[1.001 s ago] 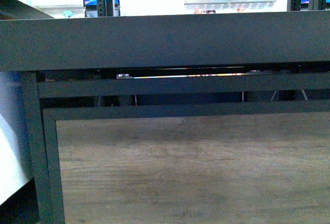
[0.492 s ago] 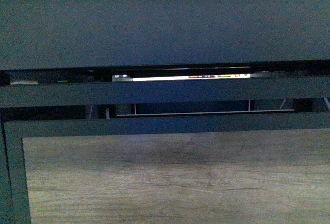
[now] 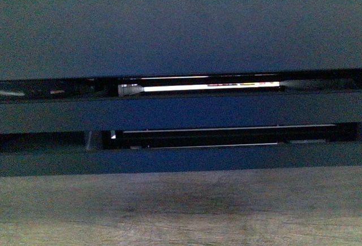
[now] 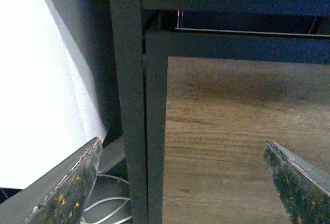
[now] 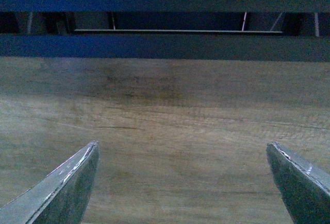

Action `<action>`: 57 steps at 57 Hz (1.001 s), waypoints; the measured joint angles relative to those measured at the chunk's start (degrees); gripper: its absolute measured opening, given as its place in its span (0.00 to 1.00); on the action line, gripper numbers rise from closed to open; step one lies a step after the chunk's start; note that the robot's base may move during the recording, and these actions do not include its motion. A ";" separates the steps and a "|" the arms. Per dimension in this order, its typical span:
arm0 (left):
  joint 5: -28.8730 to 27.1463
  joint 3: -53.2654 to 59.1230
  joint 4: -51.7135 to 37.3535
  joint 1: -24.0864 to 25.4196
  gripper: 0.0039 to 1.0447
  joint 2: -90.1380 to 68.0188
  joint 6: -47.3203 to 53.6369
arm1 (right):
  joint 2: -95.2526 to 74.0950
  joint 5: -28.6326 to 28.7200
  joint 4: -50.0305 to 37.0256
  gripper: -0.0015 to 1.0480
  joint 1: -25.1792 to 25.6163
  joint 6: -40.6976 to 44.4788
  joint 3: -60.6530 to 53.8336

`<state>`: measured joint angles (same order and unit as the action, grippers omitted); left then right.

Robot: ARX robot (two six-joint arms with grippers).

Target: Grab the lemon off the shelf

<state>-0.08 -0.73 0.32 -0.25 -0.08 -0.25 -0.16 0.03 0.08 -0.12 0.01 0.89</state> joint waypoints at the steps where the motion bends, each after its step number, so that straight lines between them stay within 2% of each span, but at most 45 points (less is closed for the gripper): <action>1: 0.02 0.00 0.00 0.00 0.93 0.00 0.02 | 0.00 -0.02 0.00 0.93 0.00 0.00 0.00; 57: 0.07 0.00 0.00 0.00 0.93 0.00 0.04 | 0.00 -0.02 0.02 0.93 0.00 0.00 0.00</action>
<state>-0.01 -0.73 0.32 -0.25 -0.08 -0.21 -0.16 0.01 0.10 -0.12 0.01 0.89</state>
